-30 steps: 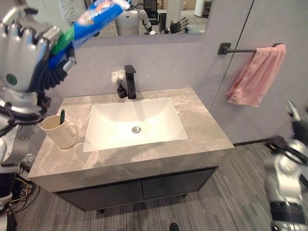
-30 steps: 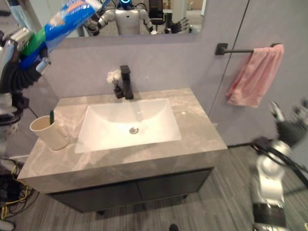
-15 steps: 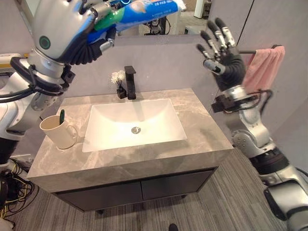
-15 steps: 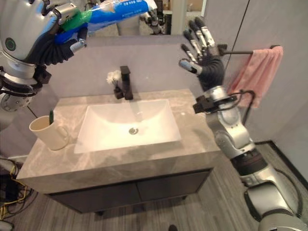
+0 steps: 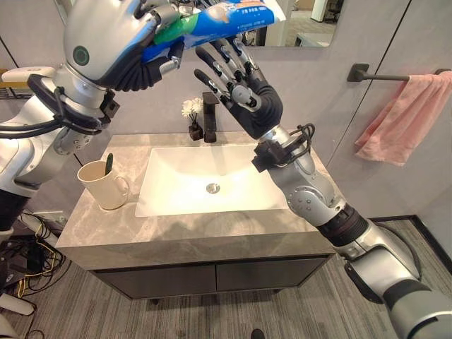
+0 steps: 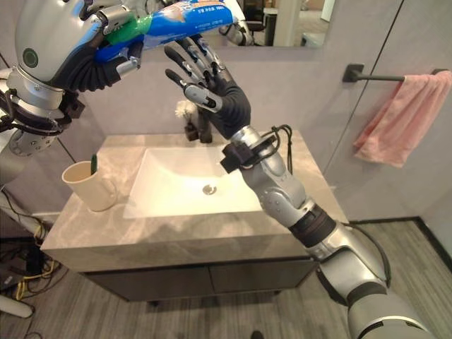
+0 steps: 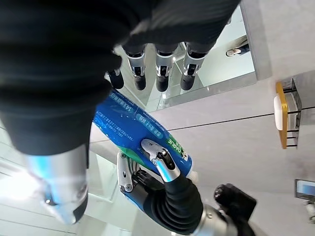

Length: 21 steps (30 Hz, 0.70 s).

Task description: Put brush and paste in cup on sink, flatten towel.

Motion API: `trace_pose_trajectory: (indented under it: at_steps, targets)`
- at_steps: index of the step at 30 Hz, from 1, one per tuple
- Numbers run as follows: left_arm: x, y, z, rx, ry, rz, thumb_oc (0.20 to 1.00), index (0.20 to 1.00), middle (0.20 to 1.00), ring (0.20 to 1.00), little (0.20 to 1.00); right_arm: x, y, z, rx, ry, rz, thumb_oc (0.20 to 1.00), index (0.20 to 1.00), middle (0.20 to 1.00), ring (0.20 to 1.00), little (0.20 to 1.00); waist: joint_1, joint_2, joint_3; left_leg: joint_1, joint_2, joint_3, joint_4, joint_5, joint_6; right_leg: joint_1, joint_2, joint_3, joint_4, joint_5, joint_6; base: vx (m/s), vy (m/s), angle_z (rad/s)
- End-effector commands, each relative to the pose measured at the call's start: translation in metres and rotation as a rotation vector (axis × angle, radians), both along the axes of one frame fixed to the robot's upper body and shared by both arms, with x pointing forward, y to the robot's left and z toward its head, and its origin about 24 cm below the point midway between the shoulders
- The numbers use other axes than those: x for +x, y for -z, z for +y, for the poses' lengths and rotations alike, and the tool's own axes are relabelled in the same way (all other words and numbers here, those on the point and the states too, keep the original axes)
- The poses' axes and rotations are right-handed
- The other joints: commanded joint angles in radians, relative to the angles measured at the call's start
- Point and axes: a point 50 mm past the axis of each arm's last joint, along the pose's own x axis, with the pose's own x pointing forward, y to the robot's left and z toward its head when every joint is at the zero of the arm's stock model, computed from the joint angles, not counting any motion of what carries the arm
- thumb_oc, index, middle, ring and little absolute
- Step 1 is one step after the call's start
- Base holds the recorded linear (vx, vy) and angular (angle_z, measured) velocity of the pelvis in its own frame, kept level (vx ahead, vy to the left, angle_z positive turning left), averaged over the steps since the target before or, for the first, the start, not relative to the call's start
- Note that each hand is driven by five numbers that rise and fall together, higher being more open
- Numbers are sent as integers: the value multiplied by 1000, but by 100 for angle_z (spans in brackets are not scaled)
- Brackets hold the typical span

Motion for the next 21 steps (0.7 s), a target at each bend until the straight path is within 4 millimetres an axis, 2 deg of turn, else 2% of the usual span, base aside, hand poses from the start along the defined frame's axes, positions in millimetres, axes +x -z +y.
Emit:
trace_pose_trajectory:
  at_steps: [1,13,17,21]
  targets:
    - [-13,-39,7,-44,-22,-167,200,200,200,200,200,2,-49,-12,148,67,-134,1000,1000,1000,1000,1000,18,-32,2,-19,17,-32,6,13,-12,100,-95,-26,2,-82,108,21,-1,10]
    - [-12,-11,0,-186,132,-76,200,200,200,200,200,4,-56,-3,312,71,-73,1000,1000,1000,1000,1000,30,-41,-3,-15,16,-42,6,7,-8,110,-92,-36,2,-90,98,5,0,1]
    - [-11,4,-4,-252,202,-5,200,200,200,200,200,2,-63,-5,372,96,-81,1000,1000,1000,1000,1000,35,-42,-3,-16,14,-52,6,7,-6,115,-92,-43,2,-93,93,1,-2,2]
    - [-11,10,-2,-270,211,20,200,200,200,200,200,0,-66,-8,390,106,-94,1000,1000,1000,1000,1000,36,-42,-3,-16,14,-54,6,7,-5,116,-90,-45,2,-95,92,0,0,0]
